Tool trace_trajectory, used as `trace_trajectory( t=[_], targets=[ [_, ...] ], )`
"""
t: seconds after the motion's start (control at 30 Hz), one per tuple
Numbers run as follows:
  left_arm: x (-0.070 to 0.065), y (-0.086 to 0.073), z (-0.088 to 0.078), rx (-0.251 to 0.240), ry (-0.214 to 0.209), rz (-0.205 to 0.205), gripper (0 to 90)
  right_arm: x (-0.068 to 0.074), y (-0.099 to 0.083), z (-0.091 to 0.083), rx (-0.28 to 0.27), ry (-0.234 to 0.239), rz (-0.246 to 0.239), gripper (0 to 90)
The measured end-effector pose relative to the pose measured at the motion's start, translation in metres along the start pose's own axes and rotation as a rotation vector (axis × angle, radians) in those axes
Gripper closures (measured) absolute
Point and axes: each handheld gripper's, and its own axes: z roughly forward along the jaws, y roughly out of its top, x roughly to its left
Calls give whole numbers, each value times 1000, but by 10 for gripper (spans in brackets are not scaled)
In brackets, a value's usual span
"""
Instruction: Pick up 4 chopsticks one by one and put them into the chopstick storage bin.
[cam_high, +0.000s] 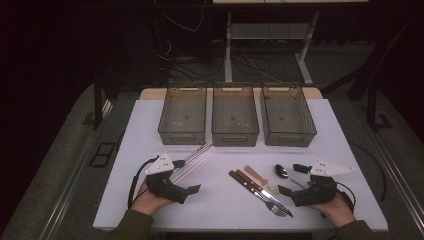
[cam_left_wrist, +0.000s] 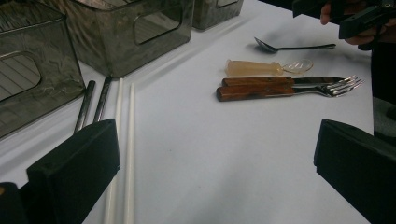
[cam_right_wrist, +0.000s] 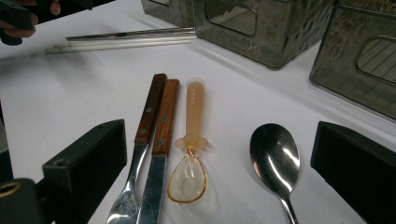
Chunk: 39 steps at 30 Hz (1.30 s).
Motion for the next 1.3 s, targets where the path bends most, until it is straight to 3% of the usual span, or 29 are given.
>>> trace_trajectory(
  t=[0.63,0.9,1.3],
  targets=[
    [9,2,-7,-23,25,-17,0,-2,1,1,8,0,11,38],
    [14,4,-11,-30,57,-13,18,-1,0,1,8,1,8,38],
    [31,4,-15,-23,105,-35,145,1,0,2,14,2,6,38]
  ],
)
